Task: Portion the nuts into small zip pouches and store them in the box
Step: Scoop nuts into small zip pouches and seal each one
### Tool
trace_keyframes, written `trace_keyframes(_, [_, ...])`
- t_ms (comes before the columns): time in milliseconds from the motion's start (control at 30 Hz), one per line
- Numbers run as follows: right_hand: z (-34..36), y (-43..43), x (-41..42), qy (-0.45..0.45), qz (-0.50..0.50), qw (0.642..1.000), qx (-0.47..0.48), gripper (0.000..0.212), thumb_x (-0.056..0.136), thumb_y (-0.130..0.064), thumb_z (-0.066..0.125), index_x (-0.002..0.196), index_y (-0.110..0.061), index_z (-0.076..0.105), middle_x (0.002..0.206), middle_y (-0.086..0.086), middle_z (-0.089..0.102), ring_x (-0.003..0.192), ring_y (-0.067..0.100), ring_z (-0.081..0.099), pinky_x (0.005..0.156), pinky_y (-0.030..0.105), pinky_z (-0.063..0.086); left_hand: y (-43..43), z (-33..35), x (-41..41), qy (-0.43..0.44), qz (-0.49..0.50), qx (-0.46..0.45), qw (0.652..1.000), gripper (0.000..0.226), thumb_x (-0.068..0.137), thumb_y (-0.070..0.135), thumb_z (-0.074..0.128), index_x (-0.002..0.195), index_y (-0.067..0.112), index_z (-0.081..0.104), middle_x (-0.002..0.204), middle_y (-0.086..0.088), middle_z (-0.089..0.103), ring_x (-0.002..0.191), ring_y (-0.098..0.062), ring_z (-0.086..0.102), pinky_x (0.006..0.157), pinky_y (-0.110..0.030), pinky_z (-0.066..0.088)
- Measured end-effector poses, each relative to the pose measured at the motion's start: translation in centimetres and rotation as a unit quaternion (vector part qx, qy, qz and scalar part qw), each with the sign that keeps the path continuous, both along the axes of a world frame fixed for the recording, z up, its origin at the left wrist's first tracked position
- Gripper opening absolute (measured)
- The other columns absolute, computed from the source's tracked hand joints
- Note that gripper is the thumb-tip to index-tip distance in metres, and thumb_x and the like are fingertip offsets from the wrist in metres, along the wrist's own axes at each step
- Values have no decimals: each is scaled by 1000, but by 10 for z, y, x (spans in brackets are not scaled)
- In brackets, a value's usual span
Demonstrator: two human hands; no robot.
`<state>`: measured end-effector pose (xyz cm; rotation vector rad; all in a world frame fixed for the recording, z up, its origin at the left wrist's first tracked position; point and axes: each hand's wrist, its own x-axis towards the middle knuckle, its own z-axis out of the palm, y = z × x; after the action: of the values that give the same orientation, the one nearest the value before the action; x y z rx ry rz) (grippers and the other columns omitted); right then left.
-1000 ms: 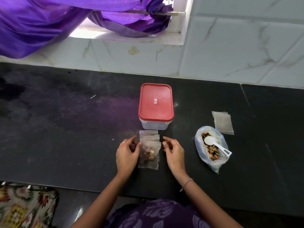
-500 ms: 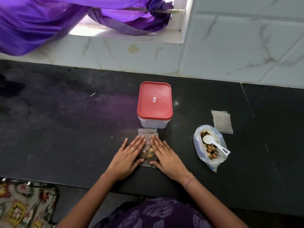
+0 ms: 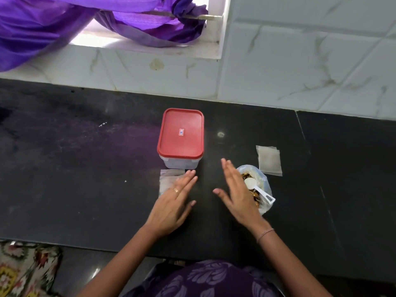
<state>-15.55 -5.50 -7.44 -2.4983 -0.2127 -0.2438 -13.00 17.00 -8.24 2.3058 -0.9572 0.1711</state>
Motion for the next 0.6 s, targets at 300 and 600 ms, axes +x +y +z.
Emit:
trace_keyframes(300, [14, -167, 54, 137, -320, 935, 69, 46, 98, -24, 49, 139, -4, 44, 135, 15, 44, 125, 30, 46, 107, 35, 36, -186, 31, 56, 327, 93, -80, 937, 40, 100, 17, 46, 139, 9, 49, 134, -8, 56, 124, -19, 53, 105, -30, 41])
trace_keyframes(600, [-7, -200, 86, 265, -345, 884, 172, 27, 93, -12, 54, 114, 0, 66, 115, 18, 66, 104, 33, 62, 95, 46, 49, -269, 26, 107, 375, 118, 112, 913, 33, 88, 8, 40, 111, -1, 62, 122, -19, 57, 114, -37, 54, 91, -39, 46])
